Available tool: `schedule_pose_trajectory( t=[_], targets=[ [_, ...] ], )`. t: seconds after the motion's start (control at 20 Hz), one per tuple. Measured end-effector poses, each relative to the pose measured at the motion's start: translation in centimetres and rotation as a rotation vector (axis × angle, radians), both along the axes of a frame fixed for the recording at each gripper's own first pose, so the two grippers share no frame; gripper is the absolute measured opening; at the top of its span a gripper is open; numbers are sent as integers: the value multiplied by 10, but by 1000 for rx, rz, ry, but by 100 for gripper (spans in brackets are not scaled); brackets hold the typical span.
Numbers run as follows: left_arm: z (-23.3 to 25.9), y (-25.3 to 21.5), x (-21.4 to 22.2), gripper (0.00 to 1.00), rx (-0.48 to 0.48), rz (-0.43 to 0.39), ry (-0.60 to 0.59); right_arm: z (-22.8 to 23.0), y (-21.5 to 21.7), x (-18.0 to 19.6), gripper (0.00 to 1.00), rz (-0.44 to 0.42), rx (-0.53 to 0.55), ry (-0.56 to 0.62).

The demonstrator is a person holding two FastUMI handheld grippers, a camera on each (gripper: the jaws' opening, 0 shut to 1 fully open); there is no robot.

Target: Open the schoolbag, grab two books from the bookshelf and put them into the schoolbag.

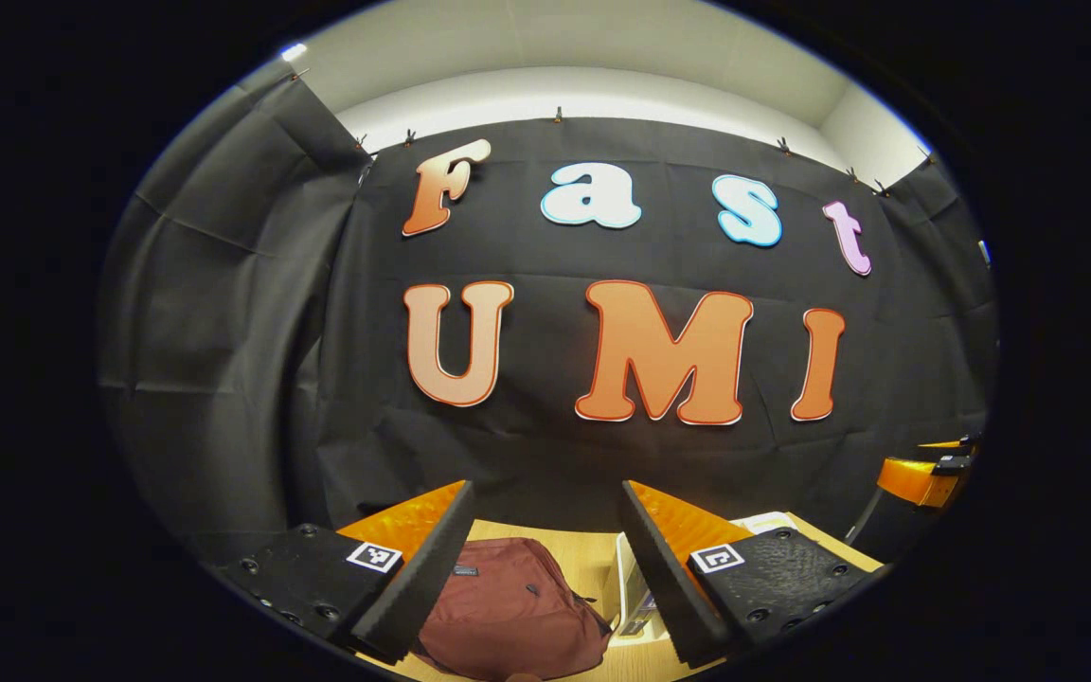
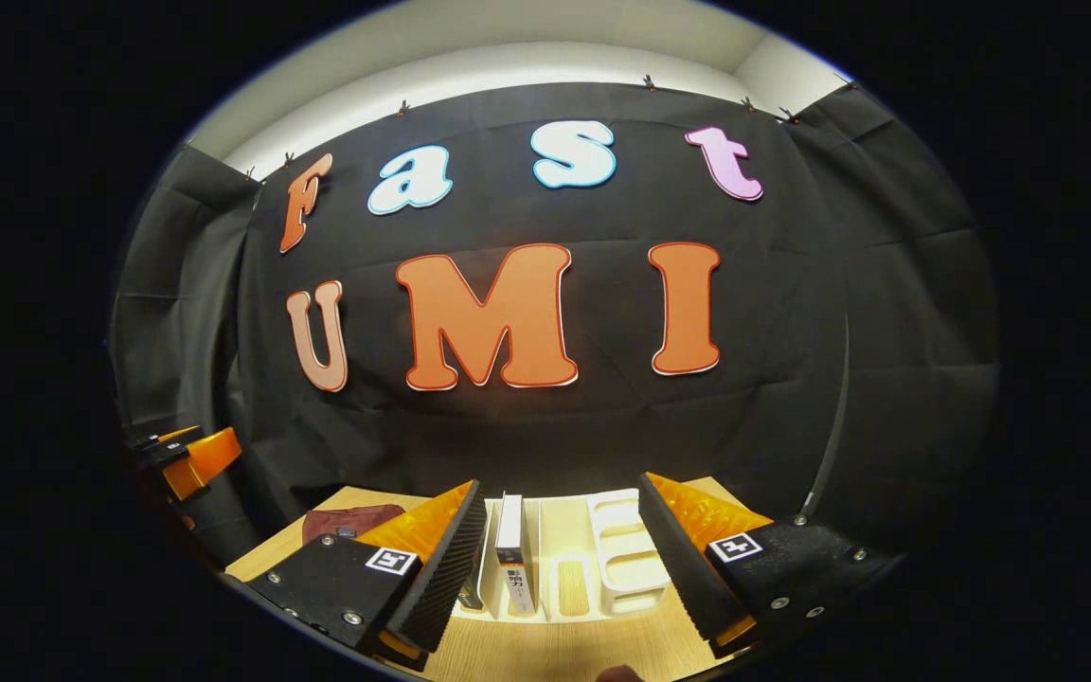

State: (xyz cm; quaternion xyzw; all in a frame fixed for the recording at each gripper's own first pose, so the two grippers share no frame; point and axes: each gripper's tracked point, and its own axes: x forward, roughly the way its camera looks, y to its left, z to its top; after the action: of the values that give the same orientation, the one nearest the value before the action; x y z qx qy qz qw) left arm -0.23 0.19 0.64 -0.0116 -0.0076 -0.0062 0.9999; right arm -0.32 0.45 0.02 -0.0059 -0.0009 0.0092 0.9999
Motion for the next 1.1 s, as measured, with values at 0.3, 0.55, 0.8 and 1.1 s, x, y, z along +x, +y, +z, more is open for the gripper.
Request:
schedule_pose_trajectory(
  t=[0.3, 0.55, 0.8, 1.1],
  targets=[
    [-1, 0, -5, 94, -11, -7, 7, -1, -1, -5, 96, 3, 17, 2],
    [-6, 1, -9, 95, -8, -8, 18, -3, -3, -10, 96, 3, 28, 8],
    [-7, -1, -10, 95, 4, -15, 23, -5, -6, -12, 96, -6, 37, 14],
    [-8, 5, -11, 95, 6, -8, 27, -5, -3, -13, 96, -6, 30, 12]
  ],
)
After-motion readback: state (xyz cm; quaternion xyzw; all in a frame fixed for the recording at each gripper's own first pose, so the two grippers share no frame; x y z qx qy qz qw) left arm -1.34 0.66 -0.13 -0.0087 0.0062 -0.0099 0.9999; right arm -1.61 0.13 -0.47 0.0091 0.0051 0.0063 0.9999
